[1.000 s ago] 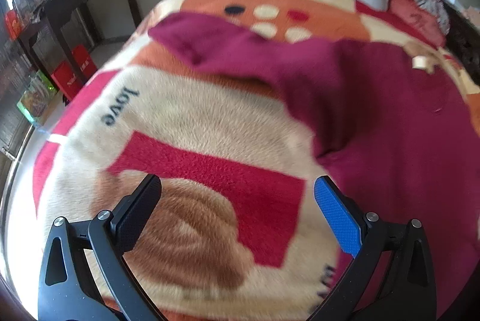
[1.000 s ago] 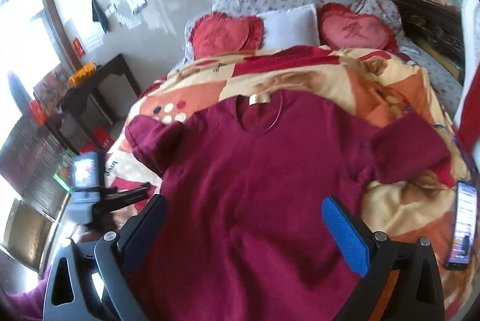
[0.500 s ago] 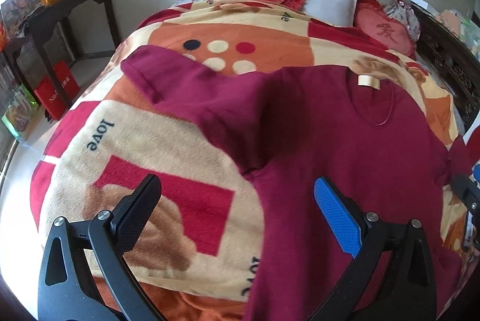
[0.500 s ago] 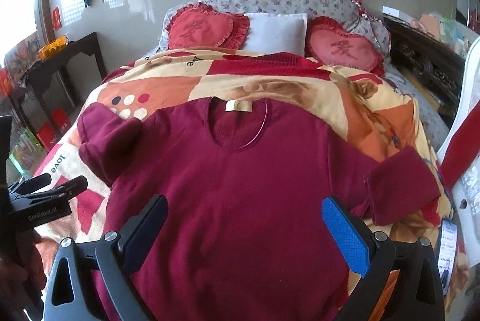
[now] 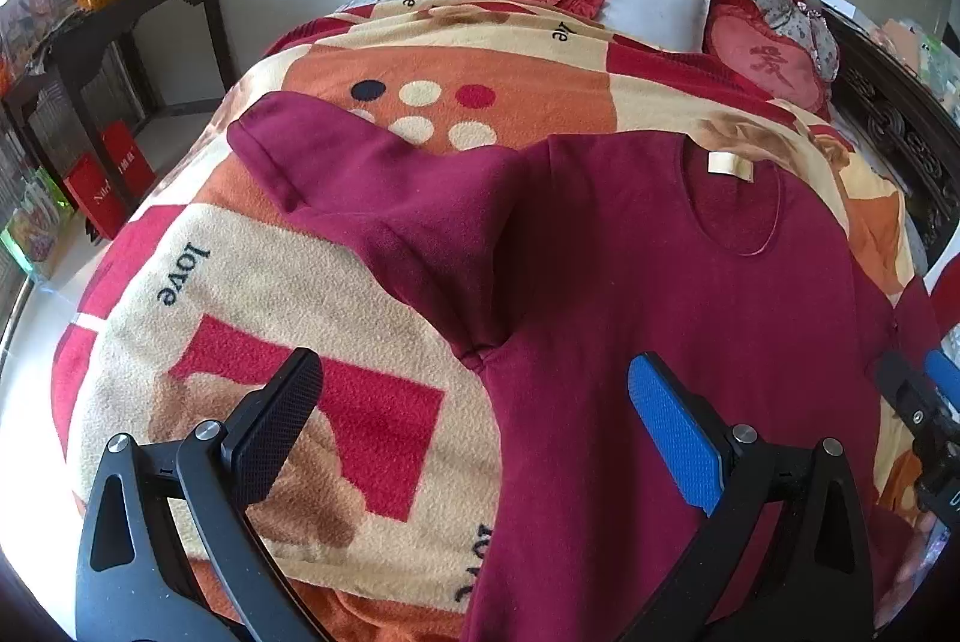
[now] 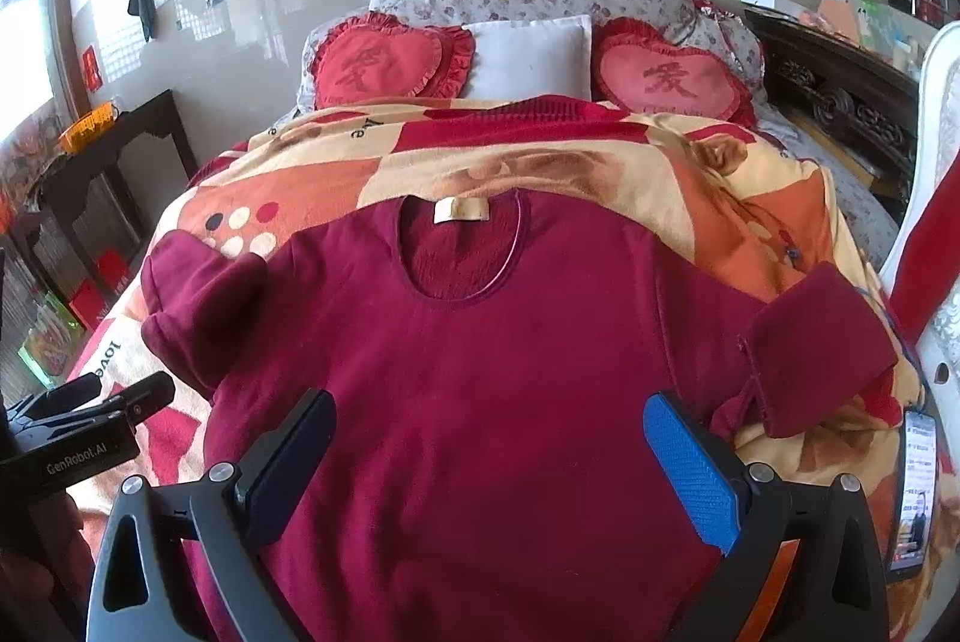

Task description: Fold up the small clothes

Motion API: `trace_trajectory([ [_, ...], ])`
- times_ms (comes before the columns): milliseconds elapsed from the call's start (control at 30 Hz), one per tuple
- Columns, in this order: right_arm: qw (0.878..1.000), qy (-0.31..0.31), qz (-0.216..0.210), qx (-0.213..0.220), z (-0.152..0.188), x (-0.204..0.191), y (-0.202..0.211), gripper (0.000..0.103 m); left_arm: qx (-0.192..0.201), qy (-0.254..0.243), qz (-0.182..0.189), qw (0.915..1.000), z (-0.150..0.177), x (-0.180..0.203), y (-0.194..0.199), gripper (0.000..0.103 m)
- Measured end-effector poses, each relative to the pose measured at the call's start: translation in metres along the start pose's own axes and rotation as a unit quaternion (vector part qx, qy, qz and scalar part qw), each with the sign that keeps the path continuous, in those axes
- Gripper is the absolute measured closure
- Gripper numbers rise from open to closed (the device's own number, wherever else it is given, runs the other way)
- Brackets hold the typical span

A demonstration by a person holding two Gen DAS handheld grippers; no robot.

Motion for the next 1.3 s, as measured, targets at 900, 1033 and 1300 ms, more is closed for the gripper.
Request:
trace_trajectory([
  [900,0.999,0.002,0.017,-0.03,-0.003,-0.008,-0.037,0.001,-0.004,-0.007,-0.008,0.9999,-0.015,0.008,-0.016,0.001],
  [1033,0.999,0.003,0.019,-0.031,-0.002,-0.007,-0.039,0.001,-0.005,-0.007,-0.01,0.9999,-0.016,0.009,-0.018,0.001],
  [1300,0.999,-0.009,0.027,-0.029,-0.003,0.003,-0.041,0.001,-0.005,-0.01,-0.009,0.9999,-0.018,0.013,-0.02,0.001],
])
Point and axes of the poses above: each gripper's, at about its wrist camera, not at the fingertips, and y roughly against the way its jaws point, x to its right, z to its underside, the point moved 1 cm from there along -y, roughly the way its jaws point, and after that the axes turned 12 degrees about -x, right-handed, at the moved point
